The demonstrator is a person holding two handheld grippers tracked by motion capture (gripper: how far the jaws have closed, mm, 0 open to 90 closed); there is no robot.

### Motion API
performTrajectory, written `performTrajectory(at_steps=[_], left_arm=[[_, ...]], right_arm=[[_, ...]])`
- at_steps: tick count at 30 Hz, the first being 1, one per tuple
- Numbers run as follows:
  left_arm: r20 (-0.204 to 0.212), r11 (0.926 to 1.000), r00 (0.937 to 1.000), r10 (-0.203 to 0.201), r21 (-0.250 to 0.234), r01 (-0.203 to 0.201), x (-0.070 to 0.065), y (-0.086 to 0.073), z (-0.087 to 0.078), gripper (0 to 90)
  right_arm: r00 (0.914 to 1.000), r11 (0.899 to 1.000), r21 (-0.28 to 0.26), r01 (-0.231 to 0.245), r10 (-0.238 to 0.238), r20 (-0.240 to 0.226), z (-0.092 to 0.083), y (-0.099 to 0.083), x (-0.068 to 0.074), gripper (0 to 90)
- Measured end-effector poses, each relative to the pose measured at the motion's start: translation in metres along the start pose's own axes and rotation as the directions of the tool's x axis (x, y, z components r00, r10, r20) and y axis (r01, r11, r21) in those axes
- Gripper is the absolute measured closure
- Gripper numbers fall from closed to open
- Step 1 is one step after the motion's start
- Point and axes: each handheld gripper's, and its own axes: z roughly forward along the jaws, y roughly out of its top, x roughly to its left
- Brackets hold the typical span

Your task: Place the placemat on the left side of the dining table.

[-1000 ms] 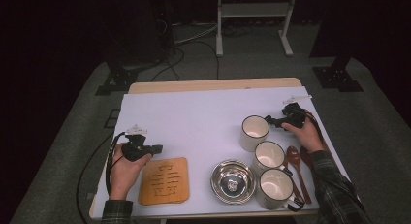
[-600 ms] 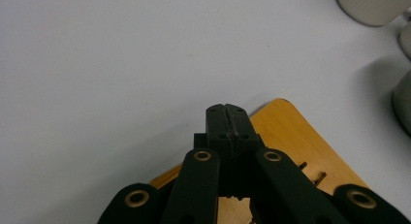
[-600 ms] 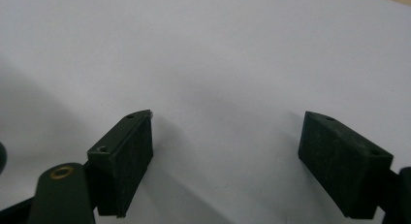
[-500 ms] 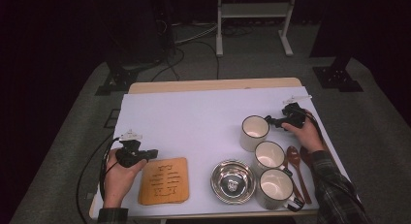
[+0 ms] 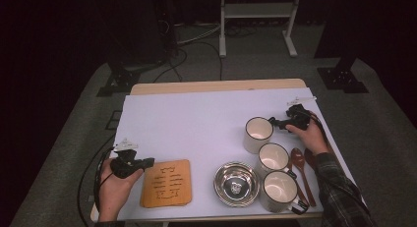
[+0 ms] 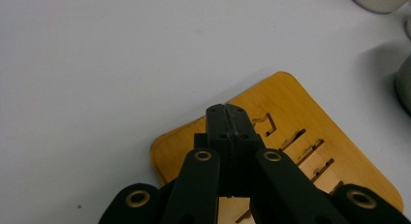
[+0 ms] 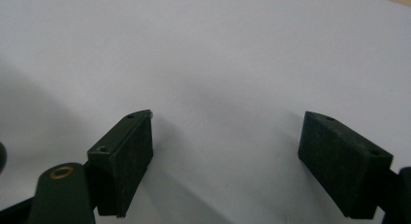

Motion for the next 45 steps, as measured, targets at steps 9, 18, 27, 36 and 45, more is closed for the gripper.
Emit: performTrajectory(at_steps=[9, 18, 27, 36, 45], left_arm=[[-0.016, 0.9999, 0.9998, -0.012, 0.010, 0.012, 0.001, -0.012, -0.005, 90.0], [-0.031, 0.9993, 0.9991, -0.028, 0.025, 0.028, 0.003, -0.026, -0.008, 90.0], [-0.048, 0.9979, 0.9979, -0.044, 0.045, 0.046, 0.007, -0.038, -0.011, 90.0], [-0.040, 0.9961, 0.9976, -0.057, 0.065, 0.059, 0.007, -0.048, -0.010, 90.0], [-0.025, 0.9959, 0.9980, -0.058, 0.068, 0.059, 0.007, -0.050, -0.009, 90.0]], right_arm=[[1.0000, 1.000, 0.000, -0.001, 0.001, -0.001, 0.000, 0.000, 0.000, 18.4], [1.0000, 1.000, 0.000, 0.000, 0.000, 0.000, 0.000, 0.000, 0.000, 18.4], [1.0000, 1.000, 0.000, 0.000, 0.000, 0.000, 0.000, 0.000, 0.000, 18.4], [1.0000, 1.000, -0.001, -0.001, 0.001, -0.001, 0.000, 0.000, 0.000, 18.4], [1.0000, 1.000, -0.001, -0.001, 0.001, -0.001, 0.000, 0.000, 0.000, 18.4]])
